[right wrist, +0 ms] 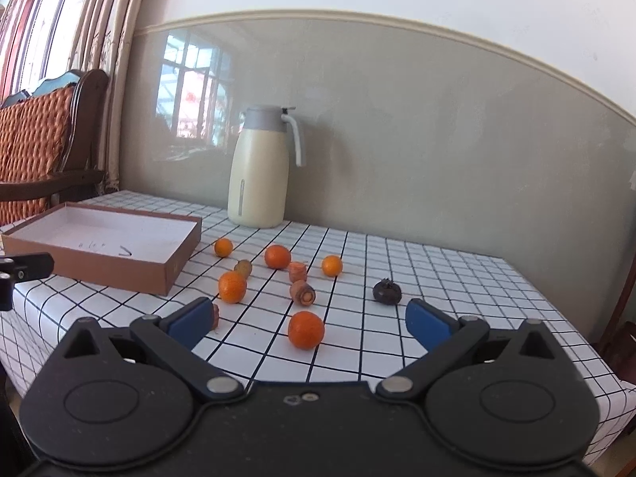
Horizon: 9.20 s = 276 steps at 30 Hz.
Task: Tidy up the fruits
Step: 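Grasp the carrot chunk with the left gripper while the right gripper grasps an orange, then carry both held items over the brown box and open both grippers, then withdraw both grippers from the box back toward the fruits, then grasp a large orange with the left gripper while the right gripper grasps a carrot piece, then carry the orange and carrot piece into the brown box and release both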
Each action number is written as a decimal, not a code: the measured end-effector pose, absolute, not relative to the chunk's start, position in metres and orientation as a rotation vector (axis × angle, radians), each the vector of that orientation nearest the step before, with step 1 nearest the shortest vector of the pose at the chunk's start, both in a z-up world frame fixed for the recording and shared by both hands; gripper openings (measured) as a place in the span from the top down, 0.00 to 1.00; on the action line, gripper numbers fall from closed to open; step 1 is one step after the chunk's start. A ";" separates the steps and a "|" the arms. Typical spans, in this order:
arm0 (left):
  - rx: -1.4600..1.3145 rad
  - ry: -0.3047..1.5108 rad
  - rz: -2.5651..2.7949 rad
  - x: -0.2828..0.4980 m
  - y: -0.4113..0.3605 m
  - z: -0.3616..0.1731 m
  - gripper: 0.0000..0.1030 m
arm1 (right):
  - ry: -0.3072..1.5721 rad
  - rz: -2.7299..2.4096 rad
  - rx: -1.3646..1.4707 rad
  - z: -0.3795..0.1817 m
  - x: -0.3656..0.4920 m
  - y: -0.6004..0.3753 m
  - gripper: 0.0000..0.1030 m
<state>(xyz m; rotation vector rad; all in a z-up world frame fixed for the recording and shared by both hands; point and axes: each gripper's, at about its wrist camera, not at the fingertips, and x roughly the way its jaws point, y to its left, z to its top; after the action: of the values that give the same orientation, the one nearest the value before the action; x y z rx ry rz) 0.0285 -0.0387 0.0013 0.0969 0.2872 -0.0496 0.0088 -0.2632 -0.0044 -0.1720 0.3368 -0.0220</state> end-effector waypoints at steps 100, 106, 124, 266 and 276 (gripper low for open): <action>-0.016 0.218 0.312 0.160 0.135 0.002 0.00 | 0.249 0.159 -0.092 -0.010 0.221 -0.139 0.06; -0.050 0.231 0.323 0.152 0.123 0.005 0.00 | 0.246 0.172 -0.034 -0.005 0.210 -0.154 0.06; -0.066 0.236 0.165 0.111 0.072 0.001 0.00 | 0.251 0.198 -0.060 0.006 0.143 -0.208 0.07; 0.024 0.347 -0.239 0.154 -0.088 0.001 0.65 | 0.417 0.124 -0.070 0.001 0.157 -0.261 0.79; 0.016 0.332 -0.163 0.154 -0.050 0.009 0.65 | 0.380 0.192 -0.069 0.014 0.158 -0.221 0.79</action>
<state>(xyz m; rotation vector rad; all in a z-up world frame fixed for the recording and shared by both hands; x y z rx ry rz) 0.1538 -0.0498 0.0087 0.0160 0.3320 -0.1632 0.1581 -0.2213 0.0141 -0.0691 0.3805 0.1916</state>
